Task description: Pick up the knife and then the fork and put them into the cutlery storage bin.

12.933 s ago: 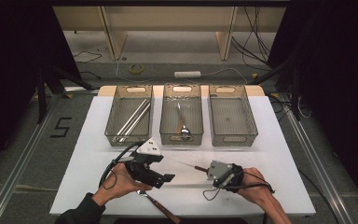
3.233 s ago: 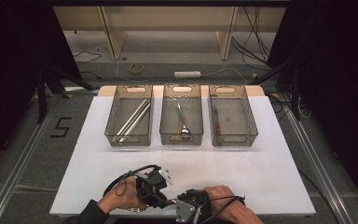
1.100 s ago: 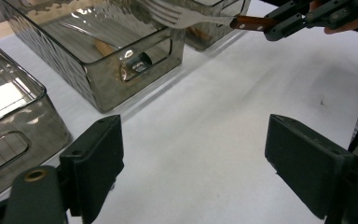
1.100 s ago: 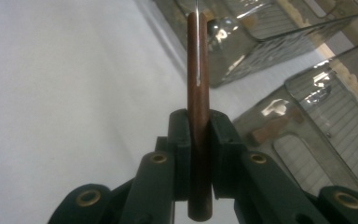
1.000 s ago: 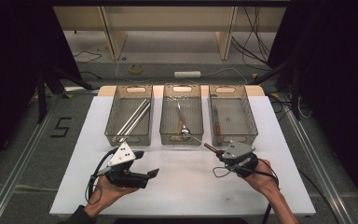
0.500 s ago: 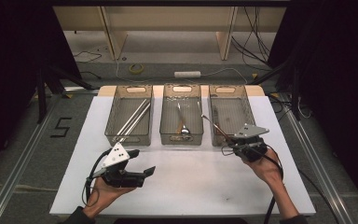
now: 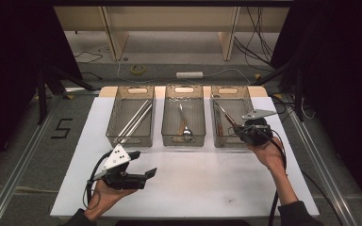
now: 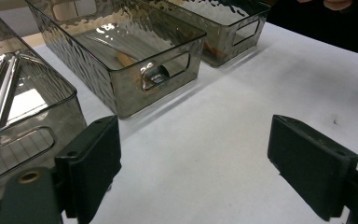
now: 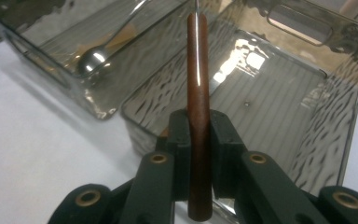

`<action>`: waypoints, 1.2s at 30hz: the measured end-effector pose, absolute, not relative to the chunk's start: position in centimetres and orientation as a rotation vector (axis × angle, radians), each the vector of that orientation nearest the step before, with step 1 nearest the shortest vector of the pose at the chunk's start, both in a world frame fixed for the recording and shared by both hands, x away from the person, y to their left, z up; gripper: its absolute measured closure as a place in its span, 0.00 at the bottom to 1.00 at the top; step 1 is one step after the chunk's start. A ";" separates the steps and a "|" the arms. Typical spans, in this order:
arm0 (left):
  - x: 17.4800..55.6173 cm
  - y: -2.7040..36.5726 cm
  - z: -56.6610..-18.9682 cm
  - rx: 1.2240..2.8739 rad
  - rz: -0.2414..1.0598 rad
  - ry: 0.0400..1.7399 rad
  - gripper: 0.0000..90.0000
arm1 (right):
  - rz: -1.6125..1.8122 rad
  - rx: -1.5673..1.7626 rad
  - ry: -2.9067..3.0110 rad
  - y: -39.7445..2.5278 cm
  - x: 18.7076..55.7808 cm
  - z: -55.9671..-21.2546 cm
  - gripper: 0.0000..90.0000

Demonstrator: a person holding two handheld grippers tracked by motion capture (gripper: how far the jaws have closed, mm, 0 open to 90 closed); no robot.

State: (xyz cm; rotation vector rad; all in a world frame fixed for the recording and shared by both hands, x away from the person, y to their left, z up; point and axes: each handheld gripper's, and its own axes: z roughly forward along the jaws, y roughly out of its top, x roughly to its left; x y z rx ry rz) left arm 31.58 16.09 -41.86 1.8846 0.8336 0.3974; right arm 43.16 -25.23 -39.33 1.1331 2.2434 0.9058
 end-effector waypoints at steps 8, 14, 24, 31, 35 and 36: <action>31.6 16.1 -41.9 1.895 0.405 0.838 0.18 | 0.882 1.232 2.222 -25.4 45.1 -39.2 0.90; 31.7 16.2 -41.9 1.886 0.405 0.845 0.18 | 0.852 1.294 2.205 -25.4 46.3 -39.5 0.90; 31.6 16.2 -41.8 1.874 0.407 0.842 0.18 | 0.809 1.400 2.185 -25.6 47.8 -40.4 0.90; 31.6 16.2 -41.8 1.873 0.408 0.839 0.18 | 0.792 1.438 2.186 -25.3 48.5 -40.8 0.90; 31.6 16.1 -41.8 1.874 0.408 0.839 0.18 | 0.784 1.454 2.183 -25.2 48.7 -41.0 0.90; 31.6 16.1 -41.9 1.875 0.409 0.839 0.18 | 0.780 1.457 2.184 -25.2 48.8 -41.0 0.90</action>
